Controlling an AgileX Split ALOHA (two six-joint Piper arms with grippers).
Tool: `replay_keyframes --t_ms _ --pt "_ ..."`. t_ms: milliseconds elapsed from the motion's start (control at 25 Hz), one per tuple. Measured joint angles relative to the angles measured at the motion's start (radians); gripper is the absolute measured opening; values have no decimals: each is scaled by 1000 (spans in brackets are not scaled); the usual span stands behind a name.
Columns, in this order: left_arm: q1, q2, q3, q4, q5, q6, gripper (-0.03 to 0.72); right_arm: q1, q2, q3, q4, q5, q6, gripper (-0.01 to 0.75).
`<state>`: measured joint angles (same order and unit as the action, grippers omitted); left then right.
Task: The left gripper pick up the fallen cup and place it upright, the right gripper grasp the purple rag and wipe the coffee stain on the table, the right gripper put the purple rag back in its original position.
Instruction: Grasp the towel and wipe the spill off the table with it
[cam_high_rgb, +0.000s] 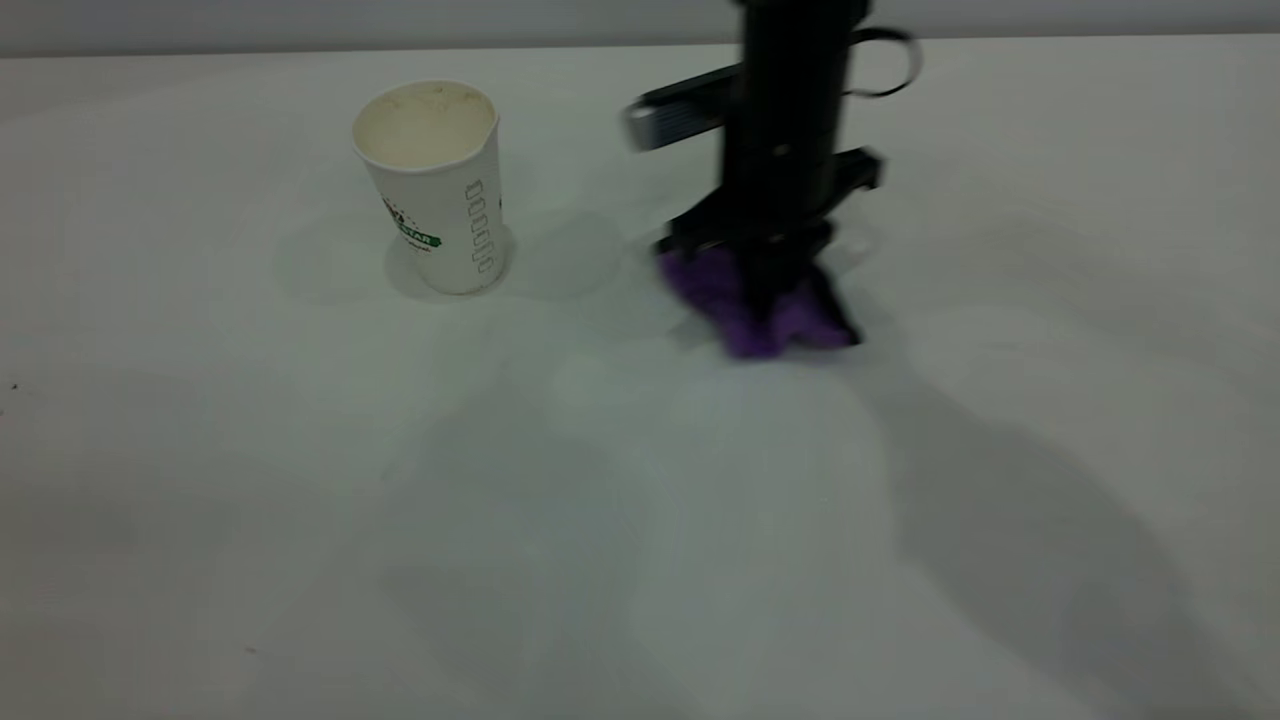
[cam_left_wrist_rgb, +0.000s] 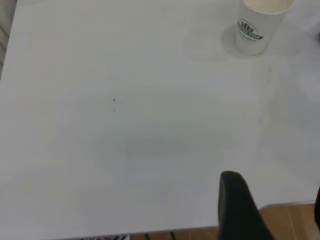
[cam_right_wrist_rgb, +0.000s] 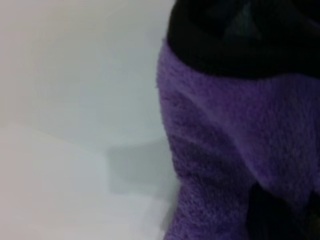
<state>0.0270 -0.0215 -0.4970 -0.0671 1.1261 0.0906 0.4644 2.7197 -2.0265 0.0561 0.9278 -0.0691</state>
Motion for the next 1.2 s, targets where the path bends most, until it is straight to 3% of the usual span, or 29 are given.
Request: replay_keyframes --t_ms 160,360,560,680,840,1000,1200 --pt "0 0 0 0 0 0 414 -68 1 -13 -13 4 48 52" --pt "0 0 0 0 0 0 414 -68 13 -55 57 25 -2 52" --pt "0 0 0 0 0 0 414 28 24 -71 193 -4 -94 52" --pt "0 0 0 0 0 0 414 89 26 -71 183 9 -108 52" --pt "0 0 0 0 0 0 414 103 26 -76 129 37 -111 52" --pt "0 0 0 0 0 0 414 69 26 -76 13 102 -84 52" --pt "0 0 0 0 0 0 414 -67 26 -76 -92 123 -45 55"
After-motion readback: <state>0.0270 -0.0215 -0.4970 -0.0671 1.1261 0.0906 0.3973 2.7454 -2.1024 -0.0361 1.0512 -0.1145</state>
